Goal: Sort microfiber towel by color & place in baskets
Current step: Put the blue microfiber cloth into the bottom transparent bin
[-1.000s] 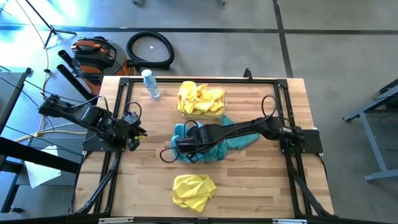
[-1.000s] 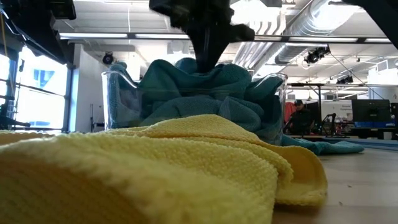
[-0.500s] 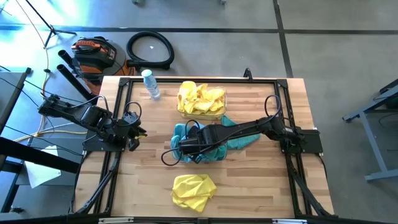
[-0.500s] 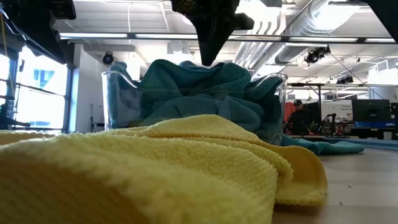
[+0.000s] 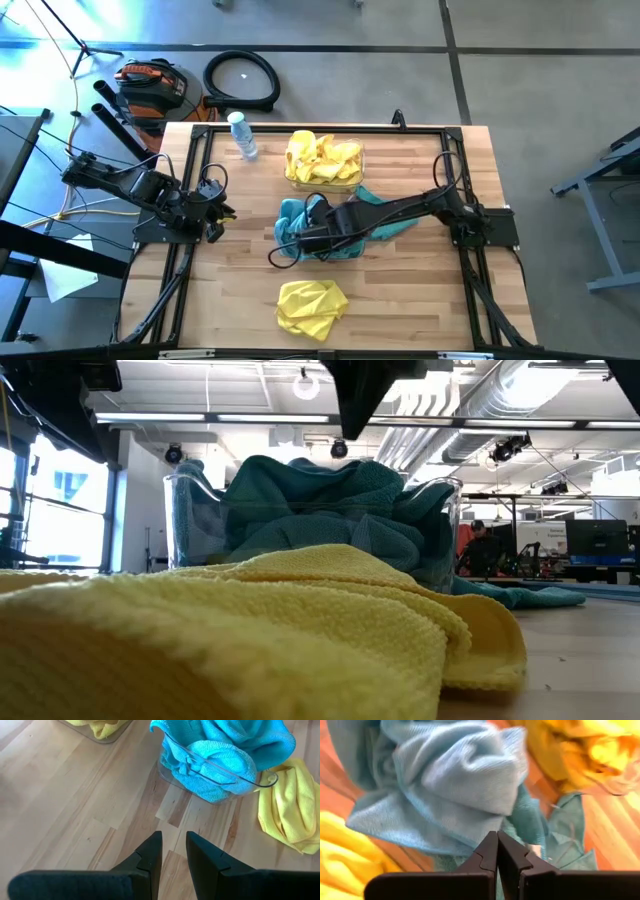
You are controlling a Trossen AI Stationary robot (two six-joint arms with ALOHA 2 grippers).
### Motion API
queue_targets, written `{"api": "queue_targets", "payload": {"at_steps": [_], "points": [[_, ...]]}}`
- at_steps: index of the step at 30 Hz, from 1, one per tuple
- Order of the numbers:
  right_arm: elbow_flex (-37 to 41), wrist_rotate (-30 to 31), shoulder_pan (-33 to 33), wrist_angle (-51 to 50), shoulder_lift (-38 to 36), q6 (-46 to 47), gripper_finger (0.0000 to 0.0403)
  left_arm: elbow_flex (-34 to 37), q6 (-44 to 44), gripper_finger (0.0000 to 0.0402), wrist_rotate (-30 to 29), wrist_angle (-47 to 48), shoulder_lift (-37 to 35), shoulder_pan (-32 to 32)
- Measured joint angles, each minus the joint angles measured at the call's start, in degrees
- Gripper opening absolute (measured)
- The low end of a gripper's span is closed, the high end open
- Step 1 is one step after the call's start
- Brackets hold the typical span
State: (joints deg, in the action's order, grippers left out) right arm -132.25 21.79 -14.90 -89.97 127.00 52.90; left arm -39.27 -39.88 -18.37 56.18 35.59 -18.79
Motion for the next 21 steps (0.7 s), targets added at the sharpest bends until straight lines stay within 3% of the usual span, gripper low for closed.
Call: {"api": "queue_targets", "payload": {"at_steps": [7, 14, 17, 21], "points": [[0.00, 11.50, -4.74, -0.05, -4.41, 6.35, 0.0000, 0.00, 0.04, 0.0074, -0.02, -0.02, 0.00, -0.02], [0.92, 24.44, -10.18, 0.19, -5.83, 6.44, 0.0000, -0.02, -0.54, 0.0074, -0.10, -0.02, 0.00, -0.02], [9.24, 25.24, -10.99, 0.15, -10.06, 9.04, 0.0000, 0.00, -1.52, 0.0074, -0.39, -0.07, 0.00, -0.02], [25.65, 27.41, -12.25, 5.07, -21.21, 16.27, 0.0000, -0.02, -1.50, 0.0074, -0.44, -0.09, 0.00, -0.02]]}}
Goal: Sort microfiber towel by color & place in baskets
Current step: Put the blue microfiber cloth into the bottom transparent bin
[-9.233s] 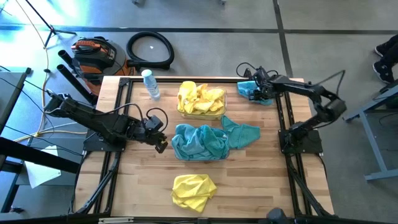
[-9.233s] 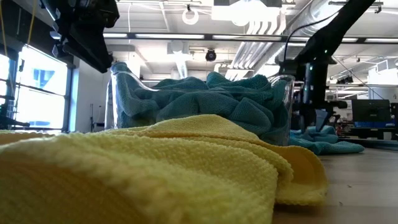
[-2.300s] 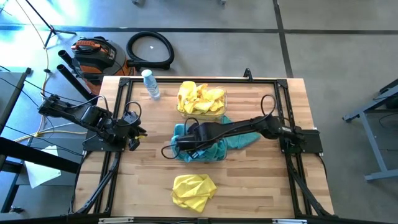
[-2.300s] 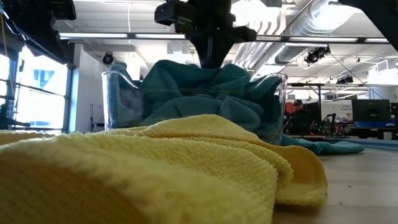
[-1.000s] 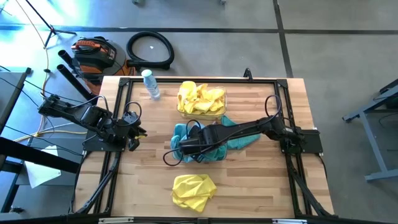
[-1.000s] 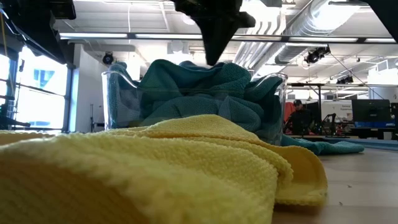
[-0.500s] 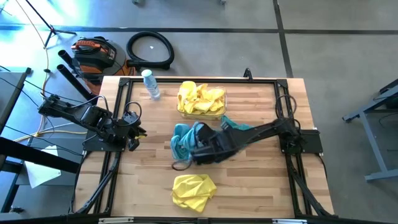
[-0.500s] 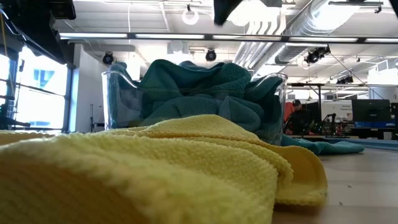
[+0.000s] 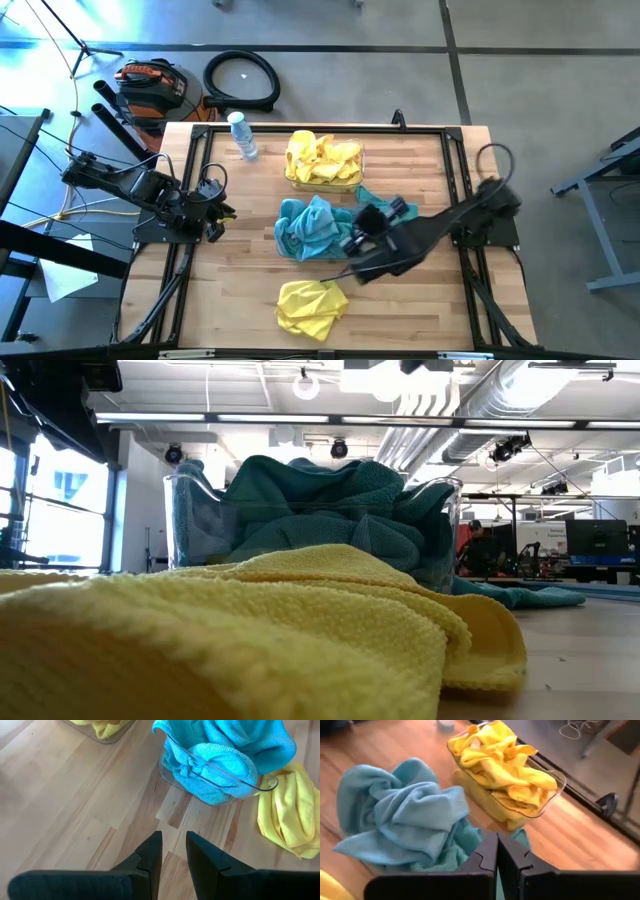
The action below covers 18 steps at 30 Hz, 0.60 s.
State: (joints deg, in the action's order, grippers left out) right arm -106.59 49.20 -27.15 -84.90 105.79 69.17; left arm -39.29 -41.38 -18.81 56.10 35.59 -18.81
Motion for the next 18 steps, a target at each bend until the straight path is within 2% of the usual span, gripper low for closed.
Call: {"api": "queue_targets", "payload": {"at_steps": [6, 12, 15, 18], "points": [[23.45, -1.32, -1.39, 17.01, -16.53, -1.05, 0.0000, 0.00, 3.78, 0.0074, -0.09, 0.00, 0.00, 0.00], [42.75, -5.55, -2.26, 28.13, -30.69, -2.91, 0.0000, 0.00, 5.07, 0.0074, -0.09, 0.00, 0.00, 0.01], [50.88, -8.86, -2.08, 34.63, -36.36, -10.66, 0.0000, 0.00, 4.69, 0.0074, -0.09, 0.00, 0.00, 0.01], [57.06, -14.91, -0.91, 45.98, -40.69, -22.19, 0.0000, 0.00, 3.66, 0.0074, -0.07, -0.01, 0.00, 0.02]]}}
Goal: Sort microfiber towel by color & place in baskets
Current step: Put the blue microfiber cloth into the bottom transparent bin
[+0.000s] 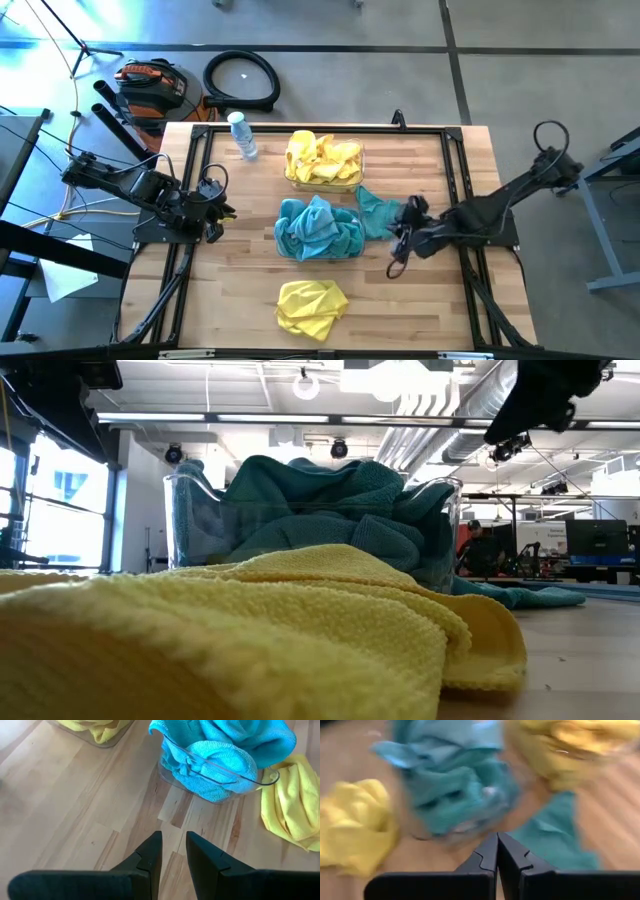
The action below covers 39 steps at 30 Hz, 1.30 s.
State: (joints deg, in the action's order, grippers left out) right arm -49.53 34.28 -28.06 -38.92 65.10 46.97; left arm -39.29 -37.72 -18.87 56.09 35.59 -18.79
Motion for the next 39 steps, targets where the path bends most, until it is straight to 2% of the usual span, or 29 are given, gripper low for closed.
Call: {"api": "queue_targets", "payload": {"at_steps": [5, 9, 12, 14, 19, 25, 31, 39], "points": [[3.84, -7.86, 5.01, 21.40, -1.07, -5.92, 0.0000, 0.00, 0.23, 0.0074, -0.04, -0.01, 0.00, -0.01], [-0.05, -13.78, 9.58, 25.71, 4.21, -9.49, 0.0000, 0.00, 0.87, 0.0074, -1.14, 0.00, 0.00, 0.00], [-7.42, -16.88, 12.44, 23.28, 10.95, -11.29, 0.0000, 0.00, 1.89, 0.0074, -1.18, -0.02, 0.02, 0.00], [-13.33, -18.06, 14.20, 17.96, 16.50, -10.88, 0.0000, 0.00, 1.93, 0.0074, -1.20, -0.01, 0.00, -0.02], [-27.65, -21.44, 18.48, 3.96, 29.09, -4.08, 0.0000, 0.00, 3.77, 0.0074, -1.18, 0.03, -0.02, 0.00], [-39.43, -26.55, 21.28, -2.17, 40.56, 0.85, 0.0000, 0.00, 6.92, 0.0074, 0.60, 0.66, -0.04, -0.02], [-46.27, -29.20, 22.12, -9.55, 49.54, 3.73, 0.0000, 0.00, 6.94, 0.0074, 0.63, 3.11, -0.04, -0.02], [-46.46, -30.60, 22.04, -9.03, 56.73, 5.08, 0.0000, 0.00, 7.22, 0.0074, 0.63, 3.13, -0.04, -0.02]]}}
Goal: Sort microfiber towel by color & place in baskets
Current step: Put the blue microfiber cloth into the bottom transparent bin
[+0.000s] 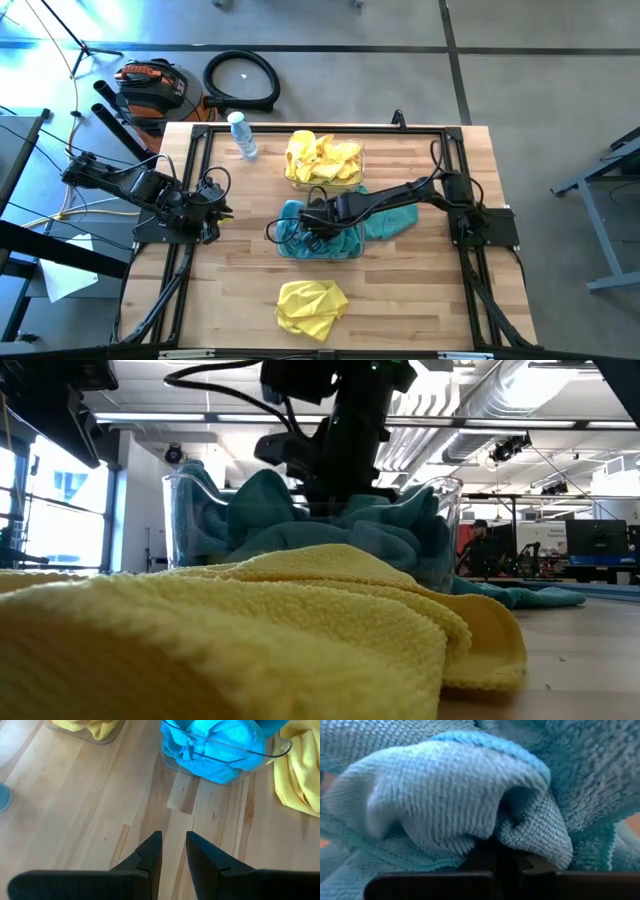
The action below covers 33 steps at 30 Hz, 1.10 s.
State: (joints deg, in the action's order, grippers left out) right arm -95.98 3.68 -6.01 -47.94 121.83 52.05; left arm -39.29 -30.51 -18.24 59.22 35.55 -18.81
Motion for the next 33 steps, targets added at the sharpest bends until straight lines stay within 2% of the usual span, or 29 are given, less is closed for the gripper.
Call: {"api": "queue_targets", "payload": {"at_steps": [9, 15, 22, 26, 33], "points": [[-0.48, 1.42, -0.16, 0.34, 0.59, -1.11, 0.0000, 0.00, 0.77, 0.0074, 0.00, 0.01, 0.00, 0.00], [-4.60, 3.69, -0.16, -2.49, 0.03, -2.58, 0.0000, 0.00, 2.65, 0.0074, 0.04, 0.07, 0.01, 0.00], [-14.07, 6.01, -0.73, -12.24, -0.12, -3.47, 0.0000, 0.00, 2.72, 0.0074, 0.04, 0.09, 0.00, 0.00], [-18.96, 10.36, -2.06, -16.29, -0.32, -3.81, 0.0000, 0.00, 2.70, 0.0074, 0.04, 0.09, 0.00, 0.01], [-21.54, 14.54, -4.84, -25.45, -0.34, -5.37, 0.0000, 0.00, 2.27, 0.0074, 0.13, 0.09, 0.00, 0.01]]}}
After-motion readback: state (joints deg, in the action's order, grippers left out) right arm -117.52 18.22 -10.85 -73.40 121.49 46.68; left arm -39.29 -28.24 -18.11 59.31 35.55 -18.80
